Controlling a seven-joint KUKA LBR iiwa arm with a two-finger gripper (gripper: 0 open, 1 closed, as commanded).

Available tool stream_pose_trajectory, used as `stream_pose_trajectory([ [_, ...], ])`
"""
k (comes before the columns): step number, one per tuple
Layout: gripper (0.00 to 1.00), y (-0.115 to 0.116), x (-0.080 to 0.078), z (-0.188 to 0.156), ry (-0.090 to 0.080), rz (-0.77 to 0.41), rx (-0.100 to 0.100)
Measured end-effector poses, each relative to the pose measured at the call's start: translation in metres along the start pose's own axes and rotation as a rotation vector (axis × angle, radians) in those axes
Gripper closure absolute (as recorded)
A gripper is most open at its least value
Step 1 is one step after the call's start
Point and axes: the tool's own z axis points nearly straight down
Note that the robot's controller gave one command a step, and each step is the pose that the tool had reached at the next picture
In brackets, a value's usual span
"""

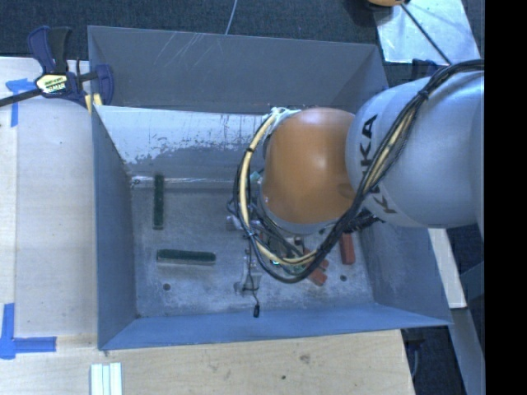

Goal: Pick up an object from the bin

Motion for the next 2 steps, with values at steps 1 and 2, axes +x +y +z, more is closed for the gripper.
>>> stream_pose_trajectory([
  [1,0.0,0.0,0.0,0.0,0.0,0.002,0.0],
  [2,0.0,0.02,-0.046,0.049,-0.011,-0.014,-0.002],
])
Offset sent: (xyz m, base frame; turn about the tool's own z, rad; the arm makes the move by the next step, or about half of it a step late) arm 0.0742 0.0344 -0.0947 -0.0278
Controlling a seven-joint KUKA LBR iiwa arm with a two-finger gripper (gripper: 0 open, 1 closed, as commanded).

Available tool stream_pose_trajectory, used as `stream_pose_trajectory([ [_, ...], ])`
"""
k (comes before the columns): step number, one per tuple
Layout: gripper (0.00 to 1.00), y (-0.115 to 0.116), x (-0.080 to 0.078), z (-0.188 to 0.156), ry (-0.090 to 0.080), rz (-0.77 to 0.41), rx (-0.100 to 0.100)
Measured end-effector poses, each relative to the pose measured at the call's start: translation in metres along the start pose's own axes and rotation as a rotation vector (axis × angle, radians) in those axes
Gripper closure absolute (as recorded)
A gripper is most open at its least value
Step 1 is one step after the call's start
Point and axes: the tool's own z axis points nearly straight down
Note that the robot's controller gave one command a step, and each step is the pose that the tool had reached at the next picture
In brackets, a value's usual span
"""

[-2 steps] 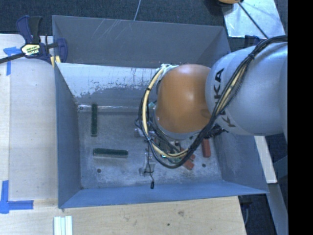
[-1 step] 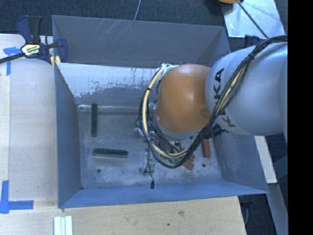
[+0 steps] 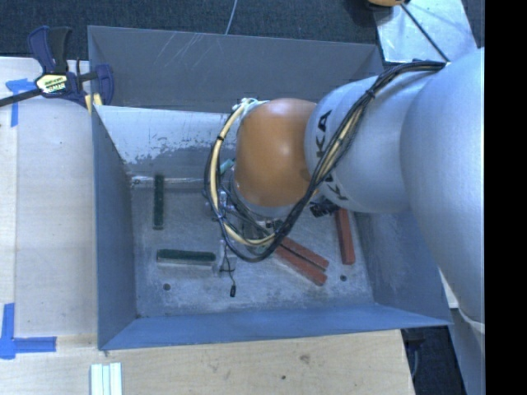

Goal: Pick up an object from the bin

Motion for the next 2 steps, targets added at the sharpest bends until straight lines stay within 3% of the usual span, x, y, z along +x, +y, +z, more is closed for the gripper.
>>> stream_pose_trajectory([
  [1,1.0,0.0078,-0.0008,0.045,0.008,0.025,0.001],
  [2,1.0,0.0078,-0.0008,0.045,0.008,0.025,0.001],
])
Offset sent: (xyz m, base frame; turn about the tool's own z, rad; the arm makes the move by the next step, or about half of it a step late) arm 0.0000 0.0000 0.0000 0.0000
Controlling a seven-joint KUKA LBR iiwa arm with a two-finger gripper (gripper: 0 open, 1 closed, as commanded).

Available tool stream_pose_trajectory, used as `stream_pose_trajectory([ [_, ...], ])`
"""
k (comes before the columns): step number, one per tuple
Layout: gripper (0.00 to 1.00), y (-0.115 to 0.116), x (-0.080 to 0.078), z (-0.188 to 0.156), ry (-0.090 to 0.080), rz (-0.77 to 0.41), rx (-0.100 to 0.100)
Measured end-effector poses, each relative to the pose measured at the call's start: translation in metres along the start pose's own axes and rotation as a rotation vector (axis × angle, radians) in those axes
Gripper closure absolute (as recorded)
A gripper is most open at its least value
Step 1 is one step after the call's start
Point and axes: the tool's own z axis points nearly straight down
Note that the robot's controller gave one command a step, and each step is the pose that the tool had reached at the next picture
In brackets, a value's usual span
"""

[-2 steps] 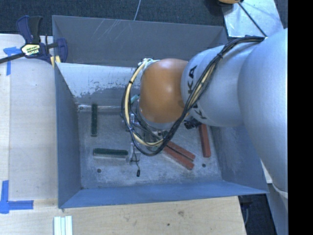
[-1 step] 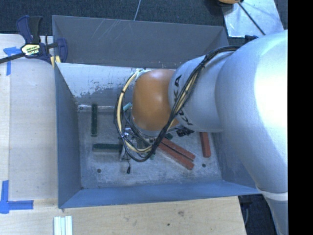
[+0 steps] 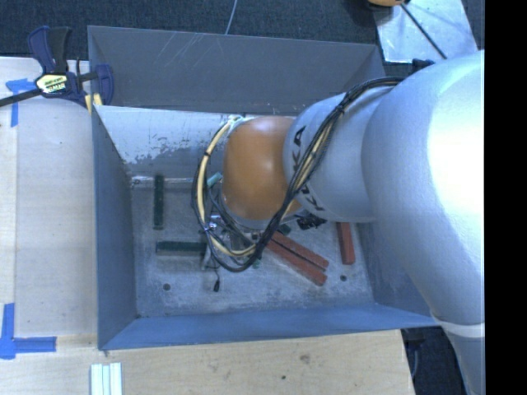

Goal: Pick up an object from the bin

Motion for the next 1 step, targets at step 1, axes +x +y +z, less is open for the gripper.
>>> stream_pose_trajectory([
  [1,1.0,0.0133,-0.022,-0.1406,0.001,-0.013,0.001],
])
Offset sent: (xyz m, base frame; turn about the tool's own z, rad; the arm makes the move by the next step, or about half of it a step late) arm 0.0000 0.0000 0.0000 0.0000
